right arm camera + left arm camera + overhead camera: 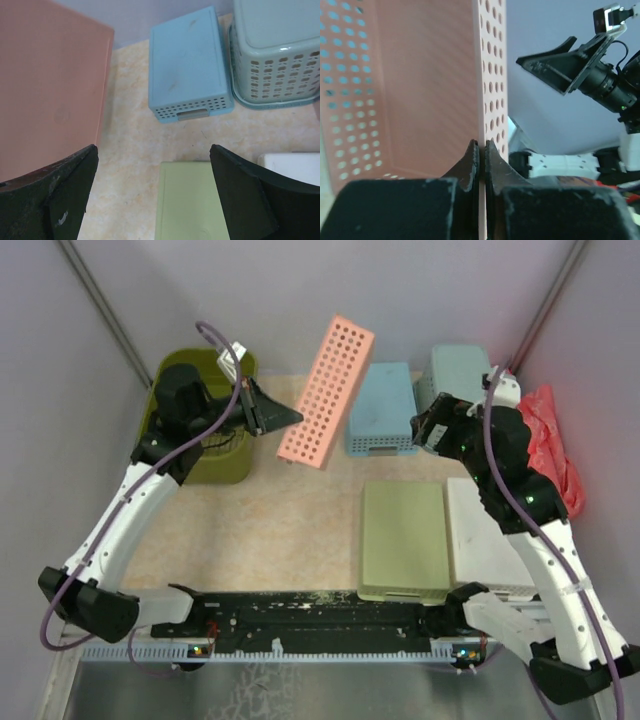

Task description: Turn the large container upside down

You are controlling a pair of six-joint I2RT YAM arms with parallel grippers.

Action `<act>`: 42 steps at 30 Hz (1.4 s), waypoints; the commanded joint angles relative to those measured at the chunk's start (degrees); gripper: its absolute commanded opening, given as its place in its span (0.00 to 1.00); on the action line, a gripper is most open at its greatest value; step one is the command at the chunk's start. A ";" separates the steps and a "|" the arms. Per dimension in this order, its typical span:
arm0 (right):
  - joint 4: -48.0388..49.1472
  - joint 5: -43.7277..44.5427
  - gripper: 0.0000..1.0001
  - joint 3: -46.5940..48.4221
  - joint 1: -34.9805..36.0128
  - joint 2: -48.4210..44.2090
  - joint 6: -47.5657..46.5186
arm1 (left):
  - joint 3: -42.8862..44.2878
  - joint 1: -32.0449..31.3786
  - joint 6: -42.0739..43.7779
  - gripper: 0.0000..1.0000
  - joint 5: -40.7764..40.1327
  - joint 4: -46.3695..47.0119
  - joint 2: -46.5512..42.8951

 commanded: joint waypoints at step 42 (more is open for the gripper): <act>-0.97 -2.27 0.92 -7.31 0.17 -4.34 3.80 | -46.38 13.80 -31.51 0.16 5.55 47.31 9.29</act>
